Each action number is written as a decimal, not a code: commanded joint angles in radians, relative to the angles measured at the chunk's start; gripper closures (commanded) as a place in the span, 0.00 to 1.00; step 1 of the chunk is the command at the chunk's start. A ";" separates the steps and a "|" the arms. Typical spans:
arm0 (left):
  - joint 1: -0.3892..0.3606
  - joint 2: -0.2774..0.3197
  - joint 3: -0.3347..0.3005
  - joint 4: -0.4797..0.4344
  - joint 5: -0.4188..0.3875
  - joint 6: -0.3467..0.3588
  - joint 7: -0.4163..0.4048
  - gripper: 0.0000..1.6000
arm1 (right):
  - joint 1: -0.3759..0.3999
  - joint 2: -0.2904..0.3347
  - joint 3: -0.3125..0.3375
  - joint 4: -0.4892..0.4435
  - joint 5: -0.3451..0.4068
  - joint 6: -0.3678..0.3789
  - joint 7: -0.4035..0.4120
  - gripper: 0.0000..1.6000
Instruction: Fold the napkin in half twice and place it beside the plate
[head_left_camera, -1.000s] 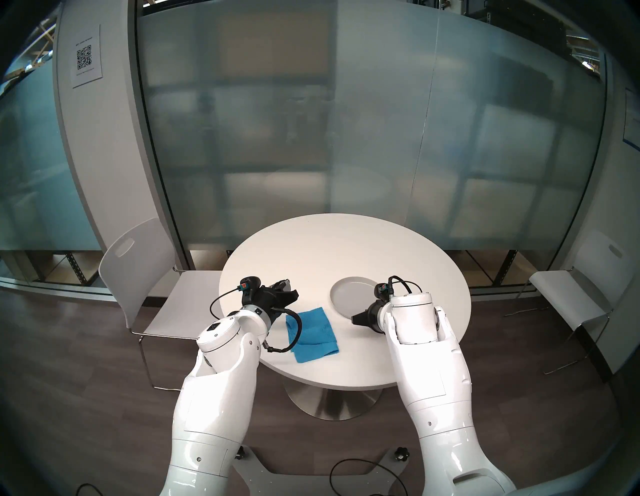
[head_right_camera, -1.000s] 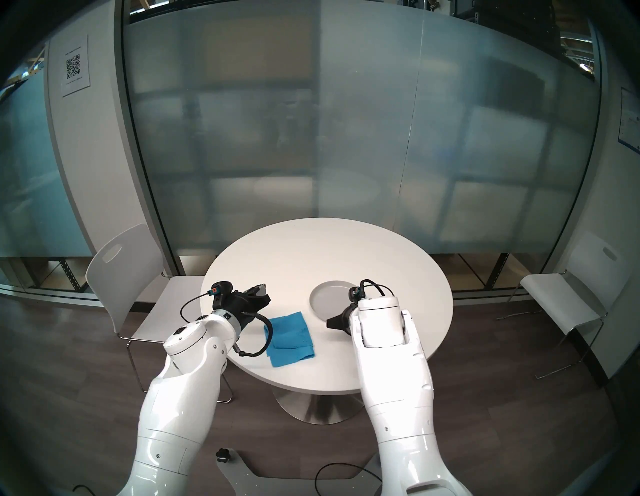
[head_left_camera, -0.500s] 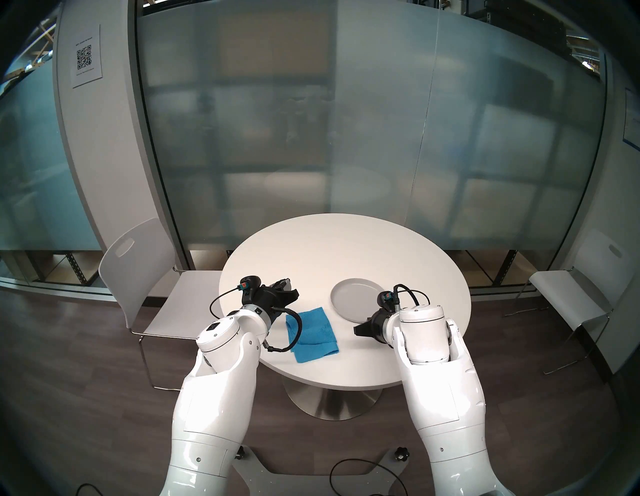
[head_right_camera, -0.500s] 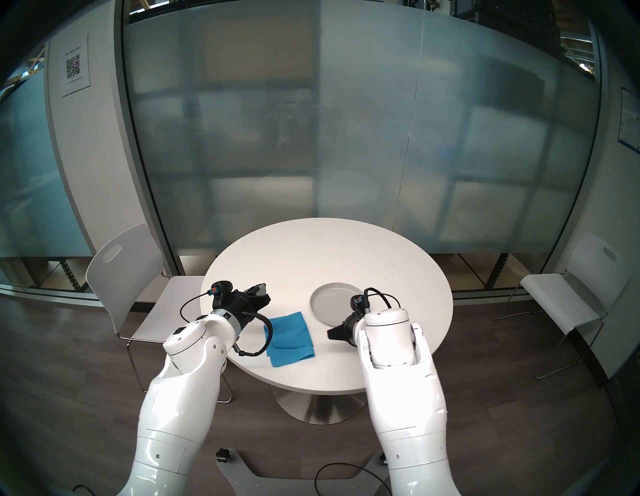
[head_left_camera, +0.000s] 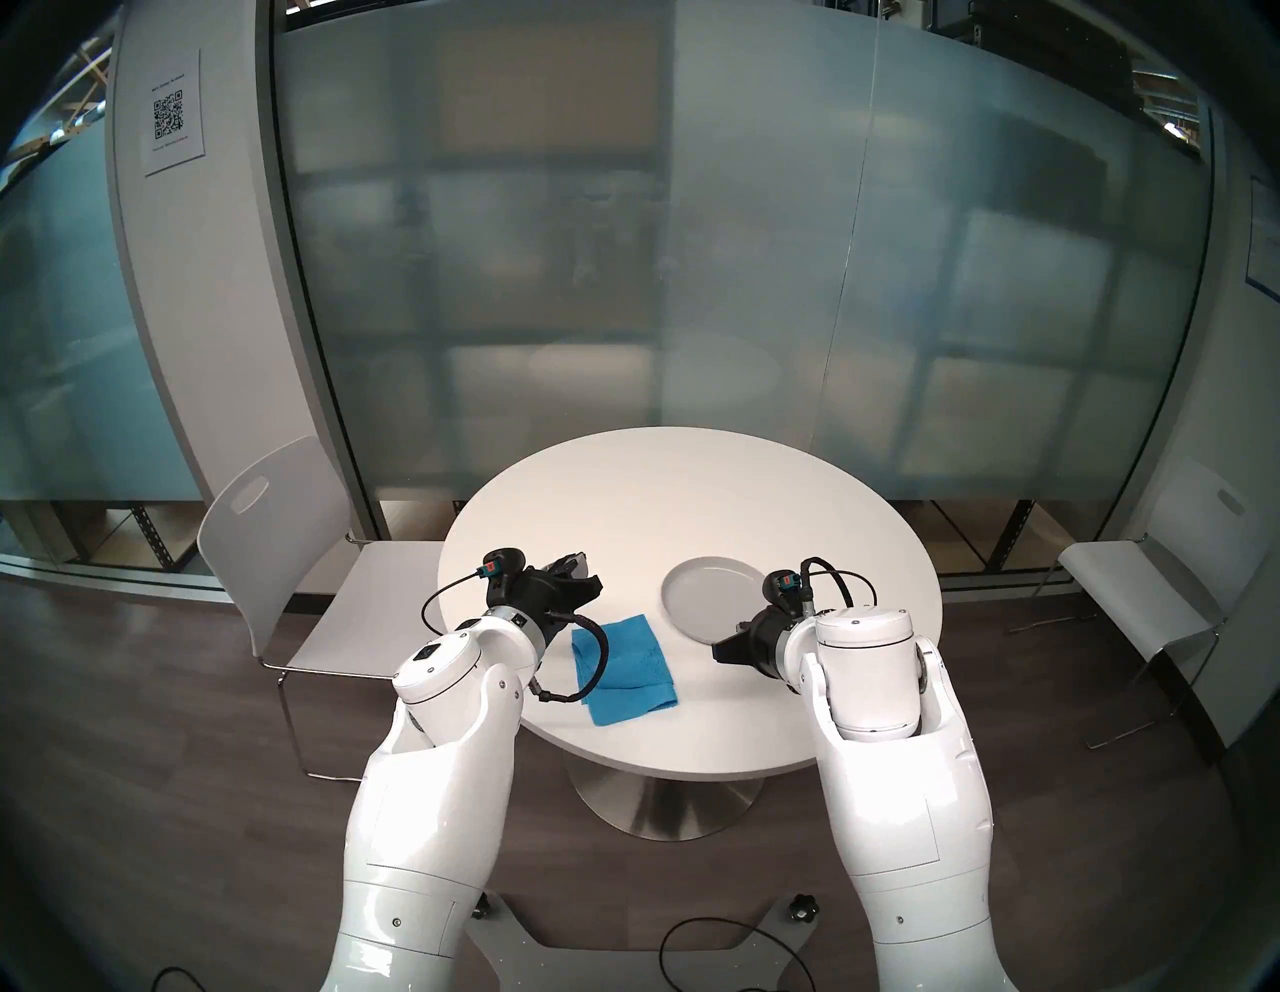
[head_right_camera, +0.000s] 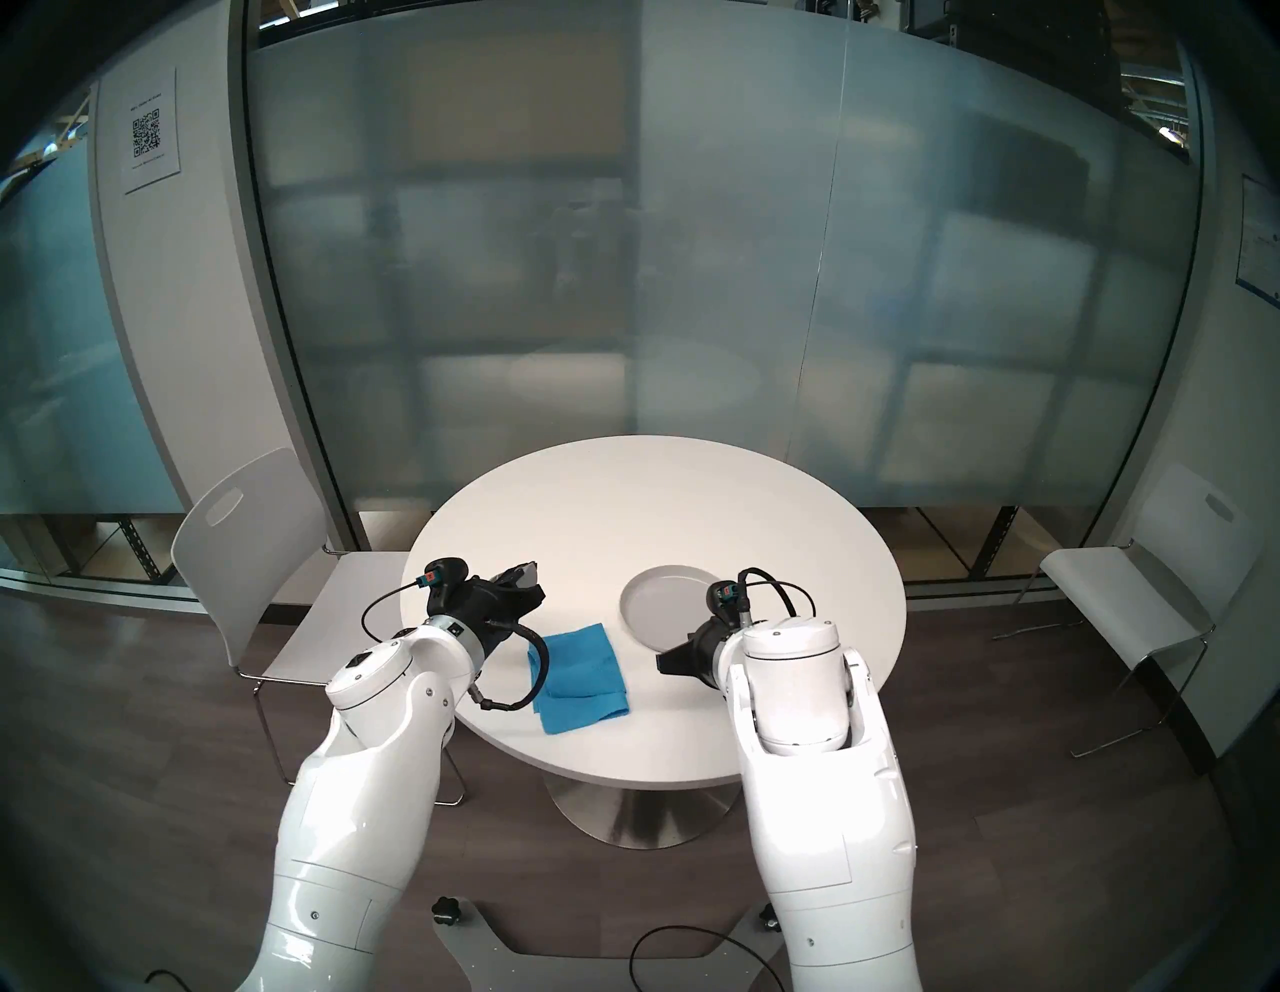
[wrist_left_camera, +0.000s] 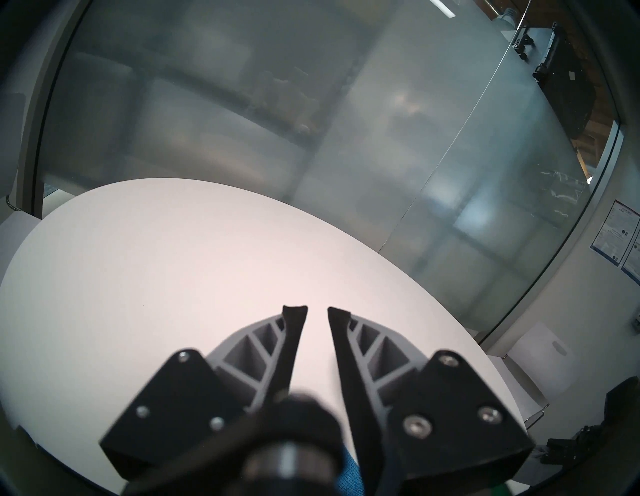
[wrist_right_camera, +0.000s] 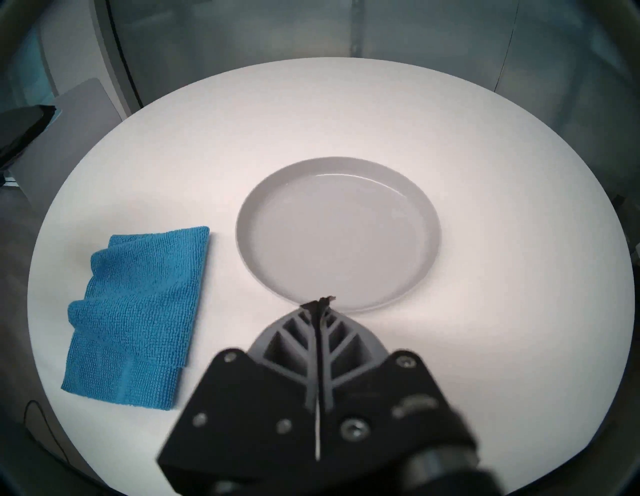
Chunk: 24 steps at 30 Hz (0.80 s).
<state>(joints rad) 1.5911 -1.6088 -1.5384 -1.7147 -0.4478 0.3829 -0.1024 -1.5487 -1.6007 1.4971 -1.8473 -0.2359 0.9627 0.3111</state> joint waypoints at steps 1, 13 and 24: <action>-0.002 0.003 -0.001 -0.030 0.001 -0.001 -0.001 0.49 | 0.103 -0.019 -0.003 0.046 0.004 -0.003 -0.014 0.86; 0.007 0.003 0.001 -0.040 0.002 -0.001 0.003 0.49 | 0.219 -0.064 0.035 0.213 0.006 -0.003 -0.065 0.87; 0.015 0.002 0.002 -0.048 0.002 -0.003 0.016 0.49 | 0.286 -0.109 0.090 0.361 -0.030 -0.003 -0.091 0.87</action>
<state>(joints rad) 1.6051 -1.6080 -1.5348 -1.7324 -0.4492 0.3829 -0.0957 -1.3302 -1.6728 1.5694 -1.5172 -0.2440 0.9627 0.2275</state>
